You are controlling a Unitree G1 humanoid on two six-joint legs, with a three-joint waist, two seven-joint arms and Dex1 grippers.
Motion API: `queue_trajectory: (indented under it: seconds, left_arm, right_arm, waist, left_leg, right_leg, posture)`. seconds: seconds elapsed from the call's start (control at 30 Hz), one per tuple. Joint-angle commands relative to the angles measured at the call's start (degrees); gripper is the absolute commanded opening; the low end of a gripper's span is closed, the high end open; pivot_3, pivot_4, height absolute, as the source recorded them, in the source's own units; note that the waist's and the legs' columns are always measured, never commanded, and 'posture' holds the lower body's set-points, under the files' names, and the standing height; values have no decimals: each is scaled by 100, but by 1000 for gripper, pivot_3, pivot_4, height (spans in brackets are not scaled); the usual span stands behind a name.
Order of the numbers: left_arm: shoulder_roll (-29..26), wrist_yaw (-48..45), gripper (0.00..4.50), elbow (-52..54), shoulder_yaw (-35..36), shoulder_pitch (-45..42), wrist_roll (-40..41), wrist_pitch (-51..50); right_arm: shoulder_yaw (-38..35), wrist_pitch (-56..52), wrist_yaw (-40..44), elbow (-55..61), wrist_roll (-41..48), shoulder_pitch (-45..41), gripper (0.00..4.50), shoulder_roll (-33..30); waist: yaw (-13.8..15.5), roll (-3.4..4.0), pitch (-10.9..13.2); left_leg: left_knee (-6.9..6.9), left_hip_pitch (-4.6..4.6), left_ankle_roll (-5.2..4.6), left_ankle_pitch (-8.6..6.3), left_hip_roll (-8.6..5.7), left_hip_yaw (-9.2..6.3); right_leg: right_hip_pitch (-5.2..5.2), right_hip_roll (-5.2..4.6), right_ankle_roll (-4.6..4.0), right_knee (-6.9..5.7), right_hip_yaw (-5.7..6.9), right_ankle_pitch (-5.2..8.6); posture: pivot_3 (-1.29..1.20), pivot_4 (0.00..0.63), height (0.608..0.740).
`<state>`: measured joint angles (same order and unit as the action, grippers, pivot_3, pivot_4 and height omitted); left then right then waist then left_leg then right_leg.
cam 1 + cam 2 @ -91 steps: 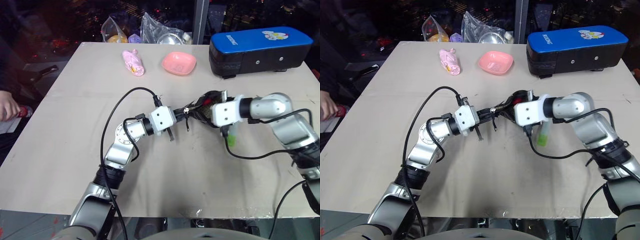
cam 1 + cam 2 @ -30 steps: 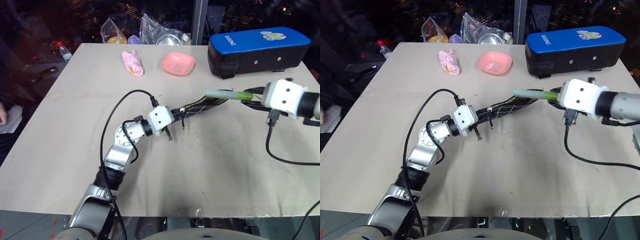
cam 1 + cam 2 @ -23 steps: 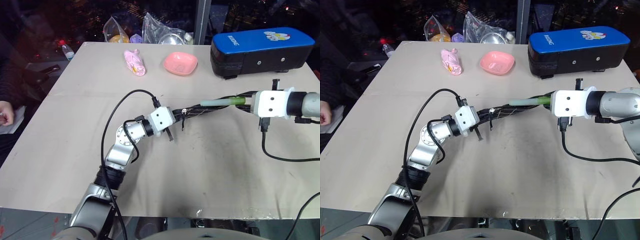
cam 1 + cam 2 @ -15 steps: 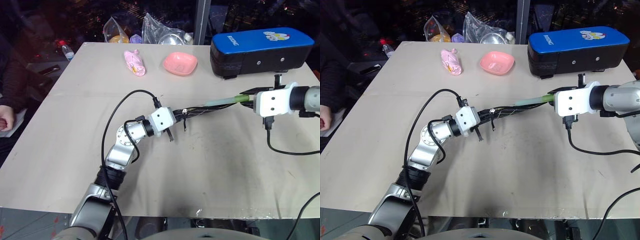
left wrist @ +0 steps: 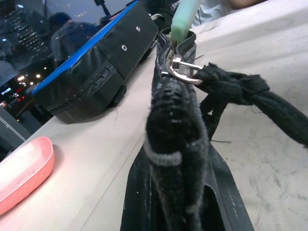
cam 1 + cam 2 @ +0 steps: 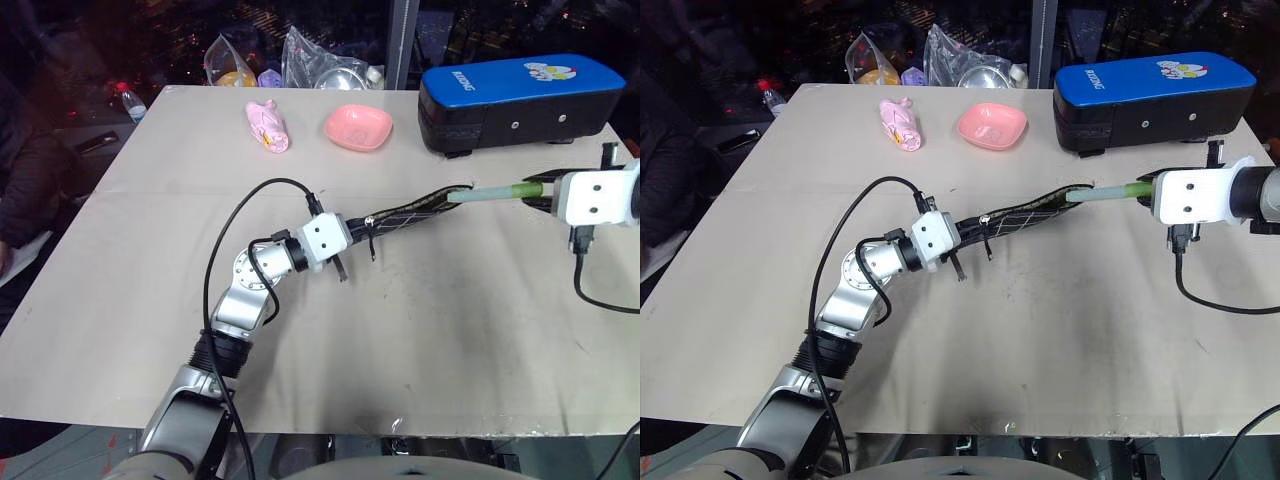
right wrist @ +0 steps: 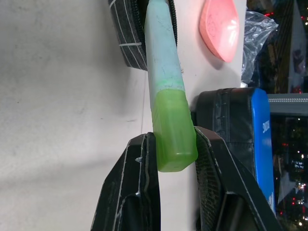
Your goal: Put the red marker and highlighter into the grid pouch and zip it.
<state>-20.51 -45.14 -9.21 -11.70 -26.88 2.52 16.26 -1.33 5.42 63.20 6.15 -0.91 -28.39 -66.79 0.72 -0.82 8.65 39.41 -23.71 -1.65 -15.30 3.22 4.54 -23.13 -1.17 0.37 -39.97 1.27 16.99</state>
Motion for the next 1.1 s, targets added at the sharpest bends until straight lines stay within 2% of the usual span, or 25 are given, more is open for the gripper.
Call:
queue_trajectory:
  seconds: [0.03,0.4,0.57,0.7,0.73,0.83,0.93,1.0,1.1]
  left_arm:
    - [36,-39,0,81,21,-142,79,194]
    - [104,-125,0,193,-86,-255,40,297]
    - [151,-121,0,222,-82,-252,78,277]
    - [183,-95,0,205,-67,-241,88,247]
    - [192,-70,0,194,-56,-236,80,226]
    - [218,-11,0,191,-29,-208,75,159]
    - [255,35,0,172,-17,-194,85,118]
    - [276,63,0,190,-6,-167,104,81]
    - [331,110,0,164,-3,-141,127,46]
  right_arm:
    - [280,255,-106,40,-272,-385,514,214]
    - [1303,831,-44,-156,-650,-1046,514,1289]
    - [1405,1146,-268,-504,-793,-1160,514,1710]
    - [1392,1282,-190,-865,-921,-1198,514,1672]
    - [1323,1294,-190,-916,-896,-1196,1478,1631]
    - [981,952,-174,-833,-523,-1154,2638,1573]
    - [548,113,-54,-405,142,-995,4164,1473]
    - [295,-478,40,-17,537,-842,4164,1366]
    - [-642,-3647,-592,1673,2849,-265,4164,1481]
  waist:
    - [-9,0,0]
    - [6,1,0]
    - [8,1,0]
    - [11,1,0]
    - [12,1,0]
    - [8,2,1]
    - [16,2,1]
    - [17,2,1]
    - [15,2,0]
  left_leg:
    - [0,0,0,0,0,1]
    - [4,0,0,0,0,2]
    - [5,-1,0,0,0,4]
    - [6,-1,0,0,0,3]
    - [6,-2,0,0,0,2]
    - [6,-2,0,0,0,3]
    - [5,-2,0,0,1,2]
    - [5,-3,0,0,1,0]
    - [3,-7,0,0,2,-5]
  right_leg:
    - [0,0,0,-1,-1,0]
    - [0,2,0,-2,-1,0]
    - [0,1,0,-3,-2,0]
    - [-1,1,0,-3,-1,0]
    - [-1,1,0,-2,0,0]
    - [-1,0,0,-3,-1,0]
    - [-1,1,-1,-3,-1,0]
    - [0,-1,-1,-3,3,0]
    - [0,-4,-1,-2,6,0]
  posture:
    - [0,150,716]
    - [0,150,716]
    - [0,150,716]
    - [0,150,716]
    - [0,150,716]
    - [0,150,716]
    - [0,150,716]
    - [0,150,716]
    - [0,150,716]
